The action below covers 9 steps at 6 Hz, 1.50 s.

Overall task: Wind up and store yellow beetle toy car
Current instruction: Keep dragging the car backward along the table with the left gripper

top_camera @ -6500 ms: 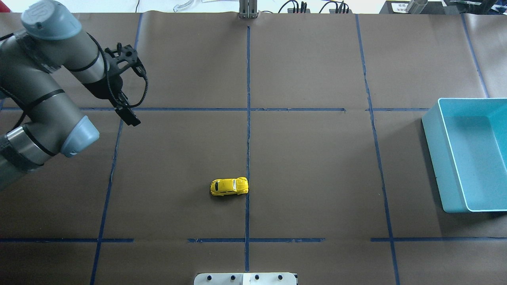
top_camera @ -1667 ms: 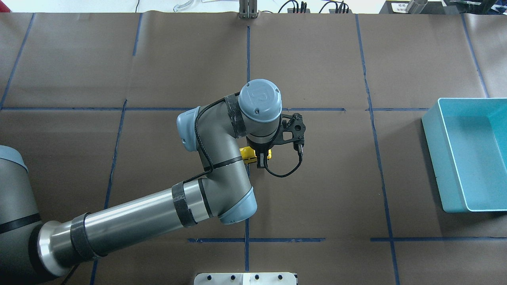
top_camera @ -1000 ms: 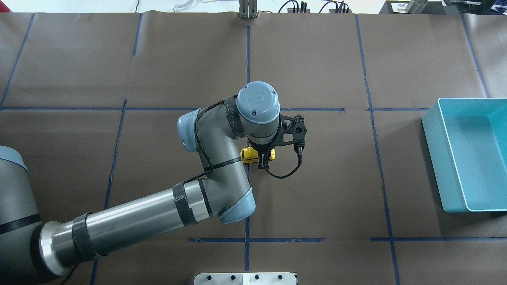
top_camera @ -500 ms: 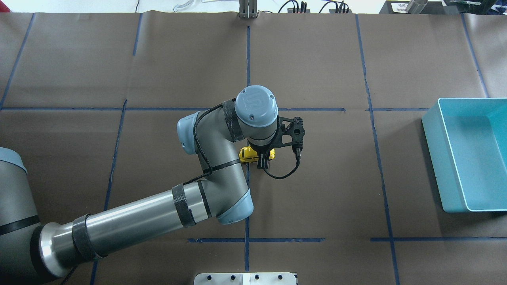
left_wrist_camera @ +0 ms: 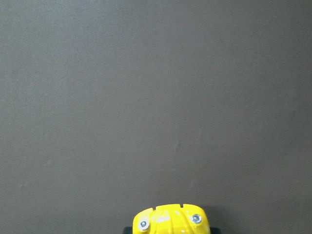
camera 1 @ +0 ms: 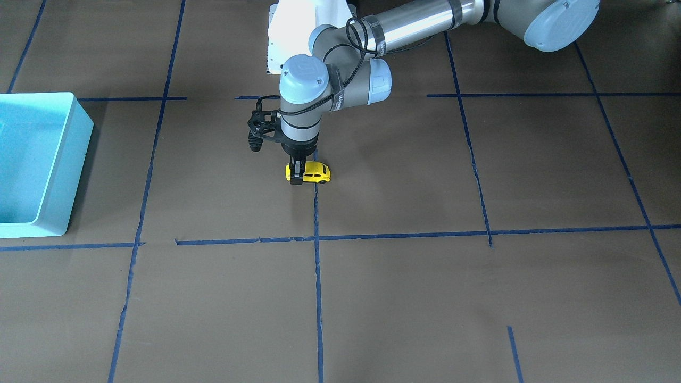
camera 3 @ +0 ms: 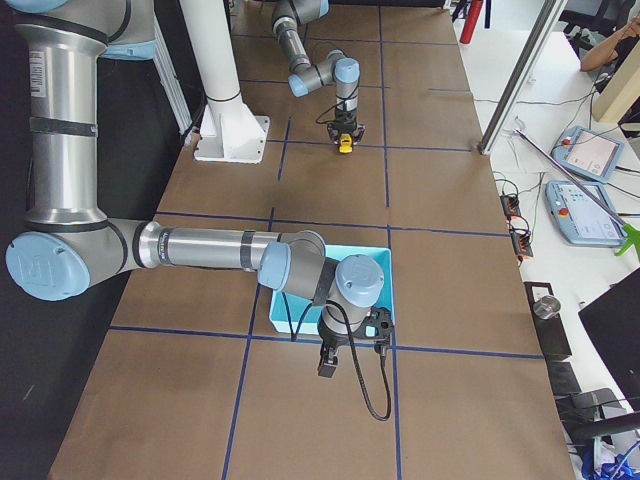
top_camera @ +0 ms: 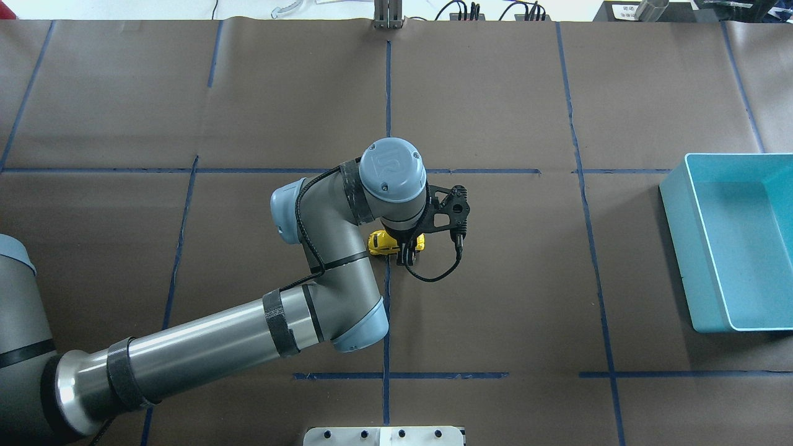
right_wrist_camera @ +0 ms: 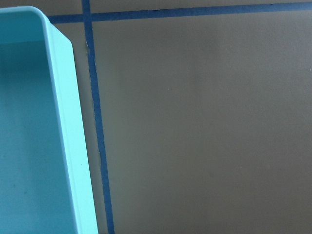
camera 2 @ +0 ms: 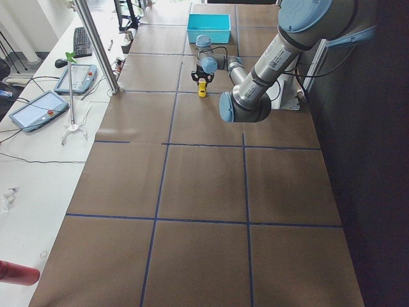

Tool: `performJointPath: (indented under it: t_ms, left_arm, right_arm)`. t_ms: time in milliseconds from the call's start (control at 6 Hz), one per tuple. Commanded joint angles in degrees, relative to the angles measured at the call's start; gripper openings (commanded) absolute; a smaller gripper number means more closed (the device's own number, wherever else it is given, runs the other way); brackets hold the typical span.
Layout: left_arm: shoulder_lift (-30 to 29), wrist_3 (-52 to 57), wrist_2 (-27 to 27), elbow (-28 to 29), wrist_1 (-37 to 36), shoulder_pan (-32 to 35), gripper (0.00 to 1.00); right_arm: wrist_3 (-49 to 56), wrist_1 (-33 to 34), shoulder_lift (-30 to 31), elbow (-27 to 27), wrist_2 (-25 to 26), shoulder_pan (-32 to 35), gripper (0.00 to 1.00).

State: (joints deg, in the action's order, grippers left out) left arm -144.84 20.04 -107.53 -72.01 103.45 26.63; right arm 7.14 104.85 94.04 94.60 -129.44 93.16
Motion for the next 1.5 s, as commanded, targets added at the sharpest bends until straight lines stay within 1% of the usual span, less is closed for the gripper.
performJointPath:
  t_ms: [0,333,1000,1333]
  left_arm:
    - [1.9,0.0,-0.1,-2.0,0.1,0.0,0.0]
    - [5.3,0.1,-0.1,-5.8,0.1,0.2,0.0]
    - [8.6,2.3,-0.5,-7.6,0.4,0.6,0.0]
    - [11.4,2.4,-0.6,-10.1,0.5,1.0,0.0]
  right_arm:
    - [0.1,0.0,0.0,0.0,0.0,0.0,1.0]
    - [0.1,0.0,0.0,0.1,0.0,0.0,1.0]
    - [0.1,0.0,0.1,0.1,0.0,0.0,1.0]
    - [0.1,0.0,0.1,0.2,0.0,0.0,1.0]
